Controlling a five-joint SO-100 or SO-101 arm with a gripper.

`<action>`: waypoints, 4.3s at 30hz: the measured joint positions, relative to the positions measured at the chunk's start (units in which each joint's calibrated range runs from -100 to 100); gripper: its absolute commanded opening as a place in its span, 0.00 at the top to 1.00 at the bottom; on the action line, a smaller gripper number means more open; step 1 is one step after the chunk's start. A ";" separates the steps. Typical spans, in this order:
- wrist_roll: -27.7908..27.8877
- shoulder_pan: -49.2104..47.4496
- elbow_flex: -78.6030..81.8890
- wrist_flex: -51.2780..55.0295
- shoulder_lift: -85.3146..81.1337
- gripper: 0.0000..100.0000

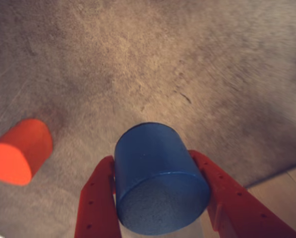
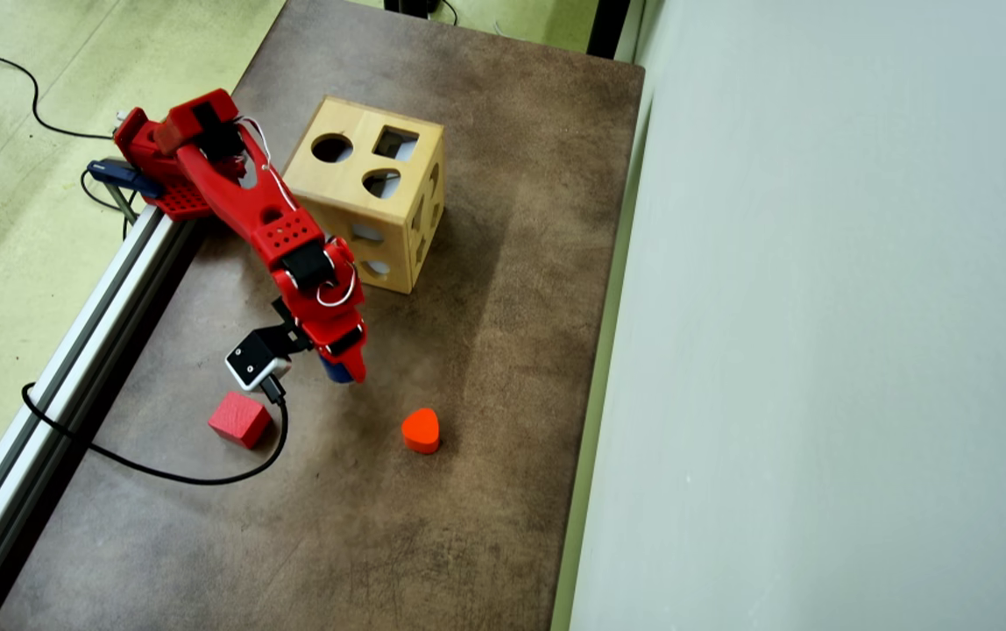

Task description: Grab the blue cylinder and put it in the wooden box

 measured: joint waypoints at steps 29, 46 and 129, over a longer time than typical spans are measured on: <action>0.00 -11.93 0.09 23.08 -34.83 0.77; 0.00 -22.64 18.69 23.16 -51.69 0.77; 0.00 -36.15 39.91 17.43 -54.41 0.70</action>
